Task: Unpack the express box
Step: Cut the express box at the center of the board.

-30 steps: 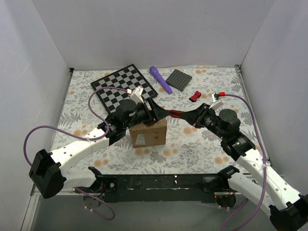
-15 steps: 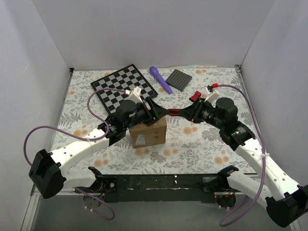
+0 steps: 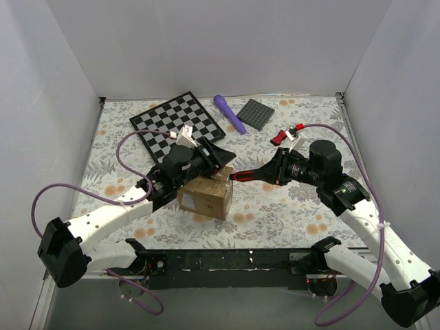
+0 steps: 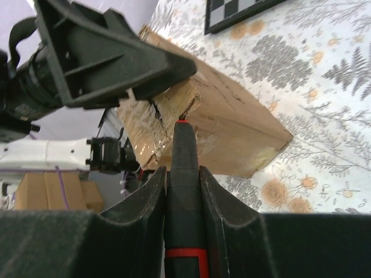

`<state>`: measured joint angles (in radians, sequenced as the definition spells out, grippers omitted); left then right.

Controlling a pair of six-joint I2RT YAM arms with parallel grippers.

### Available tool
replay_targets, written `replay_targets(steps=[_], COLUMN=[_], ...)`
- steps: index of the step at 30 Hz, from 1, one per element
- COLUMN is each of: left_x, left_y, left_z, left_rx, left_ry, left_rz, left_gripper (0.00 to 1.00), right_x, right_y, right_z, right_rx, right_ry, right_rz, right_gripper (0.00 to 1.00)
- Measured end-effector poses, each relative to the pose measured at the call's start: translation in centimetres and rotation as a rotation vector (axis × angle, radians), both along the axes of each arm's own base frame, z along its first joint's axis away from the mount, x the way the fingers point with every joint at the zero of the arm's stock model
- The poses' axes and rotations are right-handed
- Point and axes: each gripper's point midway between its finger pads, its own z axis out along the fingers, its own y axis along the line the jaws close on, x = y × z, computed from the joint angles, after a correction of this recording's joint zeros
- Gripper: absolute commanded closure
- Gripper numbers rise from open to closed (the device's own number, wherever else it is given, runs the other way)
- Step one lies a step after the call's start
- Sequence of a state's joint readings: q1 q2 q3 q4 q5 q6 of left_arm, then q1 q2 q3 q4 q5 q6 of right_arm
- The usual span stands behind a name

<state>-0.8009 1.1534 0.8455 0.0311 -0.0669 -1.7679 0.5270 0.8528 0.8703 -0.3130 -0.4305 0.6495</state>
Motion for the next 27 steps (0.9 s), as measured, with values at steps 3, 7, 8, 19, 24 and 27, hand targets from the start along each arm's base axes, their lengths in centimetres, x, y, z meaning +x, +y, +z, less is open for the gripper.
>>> replay_targets(steps=[3, 7, 8, 19, 24, 27], left_x=[0.4, 0.5, 0.5, 1.6, 2.2, 1.5], left_y=[0.3, 0.4, 0.4, 2.4, 5.5, 7.8], left_z=[-0.1, -0.2, -0.2, 0.9, 1.1, 2.8], left_rx=[-0.002, -0.016, -0.023, 0.052, 0.191, 0.233], left_ry=[0.003, 0.013, 0.015, -0.043, -0.073, -0.094], left_rz=[0.027, 0.042, 0.046, 0.149, 0.239, 0.282], left_gripper=[0.47, 0.45, 0.42, 0.20, 0.14, 0.13], right_x=[-1.0, -1.8, -2.0, -1.8, -1.6, -1.3], right_y=[0.4, 0.8, 0.9, 0.8, 0.5, 0.4], right_z=[0.0, -0.2, -0.3, -0.7, -0.8, -0.8], right_rx=[0.013, 0.034, 0.042, 0.037, 0.023, 0.015], right_ry=[0.022, 0.052, 0.063, 0.065, 0.055, 0.049], right_rz=[0.056, 0.098, 0.105, 0.093, 0.065, 0.052], right_gripper=[0.99, 0.99, 0.99, 0.99, 0.99, 0.99])
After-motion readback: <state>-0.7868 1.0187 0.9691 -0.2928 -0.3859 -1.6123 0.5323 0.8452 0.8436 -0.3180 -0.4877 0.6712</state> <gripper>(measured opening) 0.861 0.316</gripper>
